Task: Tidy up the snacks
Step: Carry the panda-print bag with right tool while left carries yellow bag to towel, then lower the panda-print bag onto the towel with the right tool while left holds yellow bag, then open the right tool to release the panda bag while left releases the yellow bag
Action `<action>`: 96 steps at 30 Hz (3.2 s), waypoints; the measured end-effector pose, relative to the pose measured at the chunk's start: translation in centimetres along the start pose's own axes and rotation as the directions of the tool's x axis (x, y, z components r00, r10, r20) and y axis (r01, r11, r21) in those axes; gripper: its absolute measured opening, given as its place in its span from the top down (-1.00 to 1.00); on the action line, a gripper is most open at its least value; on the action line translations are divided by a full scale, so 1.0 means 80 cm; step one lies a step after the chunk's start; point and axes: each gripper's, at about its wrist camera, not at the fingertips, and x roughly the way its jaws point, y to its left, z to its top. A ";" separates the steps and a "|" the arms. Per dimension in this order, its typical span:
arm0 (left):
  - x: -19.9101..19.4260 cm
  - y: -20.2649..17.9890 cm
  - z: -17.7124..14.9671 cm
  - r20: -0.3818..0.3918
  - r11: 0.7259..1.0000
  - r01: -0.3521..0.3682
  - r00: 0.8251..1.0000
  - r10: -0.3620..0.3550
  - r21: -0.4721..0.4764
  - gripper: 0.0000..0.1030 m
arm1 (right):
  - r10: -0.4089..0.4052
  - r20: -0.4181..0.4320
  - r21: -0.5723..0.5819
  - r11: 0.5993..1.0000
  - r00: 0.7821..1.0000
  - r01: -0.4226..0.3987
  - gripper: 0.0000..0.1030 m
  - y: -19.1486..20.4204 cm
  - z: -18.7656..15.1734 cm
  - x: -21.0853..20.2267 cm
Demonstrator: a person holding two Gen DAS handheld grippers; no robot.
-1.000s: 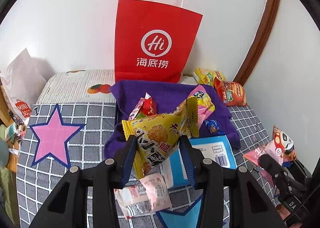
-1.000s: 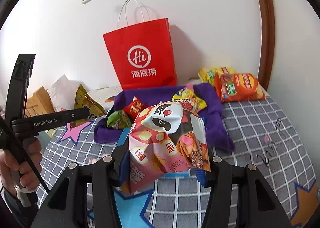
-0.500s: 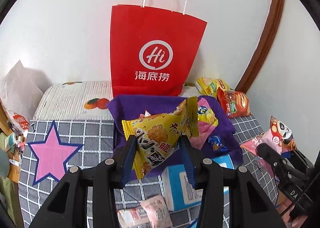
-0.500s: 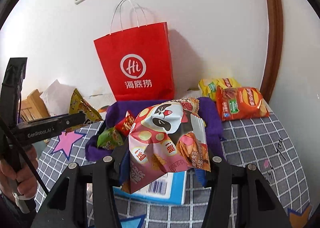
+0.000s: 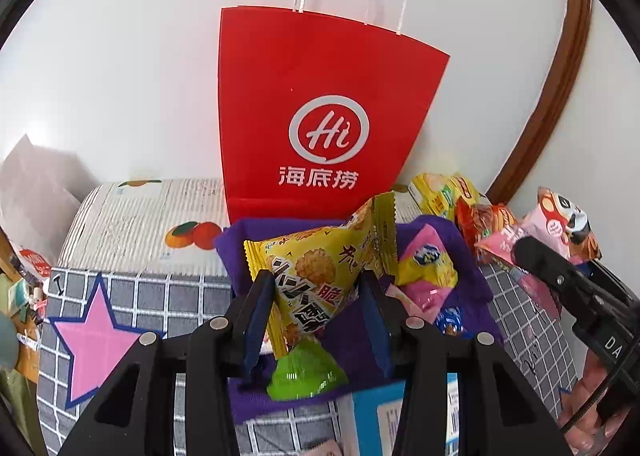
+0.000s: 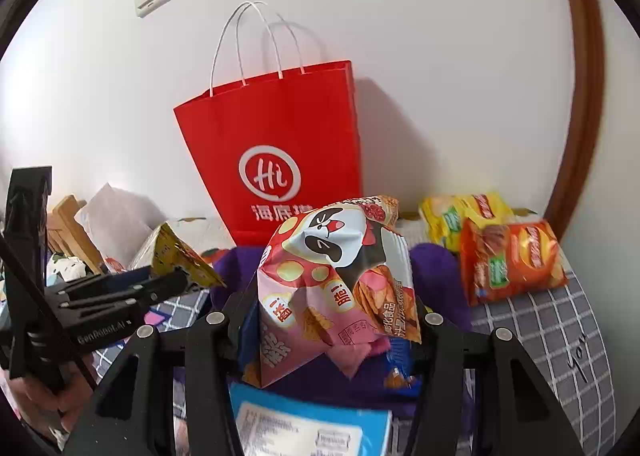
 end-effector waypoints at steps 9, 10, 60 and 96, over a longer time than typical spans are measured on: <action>0.042 0.002 0.012 -0.010 1.000 0.000 1.000 0.000 -0.013 0.19 | 0.036 -0.042 0.024 0.999 0.998 -0.035 -0.02 -0.020 0.021 0.054; 0.048 0.002 0.011 -0.017 1.000 -0.007 1.000 0.007 -0.013 0.19 | 0.035 -0.064 0.025 0.999 0.997 -0.033 -0.02 -0.024 0.021 0.062; 0.074 0.007 0.004 -0.092 1.000 -0.019 0.996 0.018 -0.007 0.19 | 0.004 -0.389 -0.073 0.997 0.921 -0.035 -0.04 -0.028 -0.030 0.177; 0.096 -0.004 -0.003 -0.148 0.999 -0.031 0.988 0.034 0.024 0.19 | 0.049 -0.222 -0.008 0.999 0.974 -0.052 -0.49 -0.045 0.001 0.125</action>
